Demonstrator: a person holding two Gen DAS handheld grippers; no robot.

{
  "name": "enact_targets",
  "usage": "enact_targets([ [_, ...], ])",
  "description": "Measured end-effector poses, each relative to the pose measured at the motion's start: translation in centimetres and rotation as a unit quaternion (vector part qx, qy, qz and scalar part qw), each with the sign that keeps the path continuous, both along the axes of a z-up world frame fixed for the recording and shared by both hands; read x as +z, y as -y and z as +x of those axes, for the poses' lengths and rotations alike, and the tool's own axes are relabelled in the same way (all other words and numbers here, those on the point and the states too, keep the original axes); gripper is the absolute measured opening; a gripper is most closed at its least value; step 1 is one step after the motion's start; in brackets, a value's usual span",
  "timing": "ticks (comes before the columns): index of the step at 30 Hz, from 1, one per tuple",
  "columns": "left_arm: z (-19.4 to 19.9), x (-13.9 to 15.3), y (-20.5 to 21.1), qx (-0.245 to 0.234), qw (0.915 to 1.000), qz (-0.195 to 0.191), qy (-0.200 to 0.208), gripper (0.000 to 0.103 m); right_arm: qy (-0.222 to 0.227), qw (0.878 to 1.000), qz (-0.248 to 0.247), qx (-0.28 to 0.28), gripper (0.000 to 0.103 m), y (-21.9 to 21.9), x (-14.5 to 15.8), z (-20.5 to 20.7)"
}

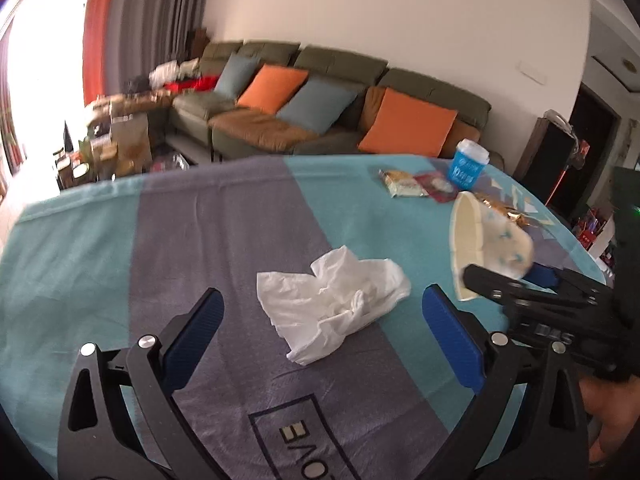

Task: Collect trash
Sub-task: 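Grasp the dotted paper cup with the right tool while the left tool grasps tissue, then carry the paper cup and tissue over the teal bin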

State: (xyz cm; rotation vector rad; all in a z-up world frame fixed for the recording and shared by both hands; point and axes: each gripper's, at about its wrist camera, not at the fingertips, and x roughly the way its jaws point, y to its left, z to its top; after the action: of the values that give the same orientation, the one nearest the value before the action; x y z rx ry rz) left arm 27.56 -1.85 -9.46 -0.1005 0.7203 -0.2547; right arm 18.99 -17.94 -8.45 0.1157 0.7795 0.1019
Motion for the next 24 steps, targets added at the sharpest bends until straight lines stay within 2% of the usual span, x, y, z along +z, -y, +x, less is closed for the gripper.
enact_targets([
  [3,1.7,-1.5,0.0,0.000,0.9990,-0.014,-0.042,0.097,0.003,1.000,0.004,-0.002,0.075,0.5,0.1,-0.4],
  [5,2.6,-2.3,0.0,0.009,0.9979,-0.011,-0.062,0.092,0.006,1.000,0.006,-0.002,0.075,0.8,0.2,-0.6],
  [7,3.2,-2.9,0.0,0.010,0.9970,-0.013,-0.076,0.073,0.009,1.000,0.007,-0.002,0.075,0.9,0.4,-0.9],
  [8,3.3,-3.1,0.1,0.011,0.9969,-0.011,-0.077,0.070,0.009,1.000,0.007,-0.002,0.075,0.9,0.4,-1.0],
  [10,3.4,-3.3,-0.1,0.007,0.9969,-0.011,-0.078,0.051,0.012,1.000,0.009,-0.002,0.075,1.1,0.5,-1.2],
  [11,3.6,-3.5,-0.2,0.005,0.9968,-0.011,-0.079,0.046,0.015,1.000,0.010,-0.002,0.075,1.2,0.7,-1.3],
  [13,3.7,-3.6,-0.1,-0.001,0.9963,-0.019,-0.083,0.025,0.018,1.000,0.009,-0.002,0.075,1.2,0.9,-1.6],
  [15,3.7,-3.6,0.2,-0.011,0.9966,-0.024,-0.078,0.014,0.023,1.000,0.010,0.001,0.075,1.1,1.2,-1.9],
  [22,0.7,-1.7,-0.4,-0.006,0.9985,-0.039,-0.039,0.010,0.047,0.999,0.007,0.025,0.075,-0.2,2.7,-3.4],
  [24,-0.9,-0.8,-1.0,0.000,0.9993,-0.032,-0.020,0.010,0.056,0.998,0.004,0.030,0.075,-0.8,3.3,-3.9],
])
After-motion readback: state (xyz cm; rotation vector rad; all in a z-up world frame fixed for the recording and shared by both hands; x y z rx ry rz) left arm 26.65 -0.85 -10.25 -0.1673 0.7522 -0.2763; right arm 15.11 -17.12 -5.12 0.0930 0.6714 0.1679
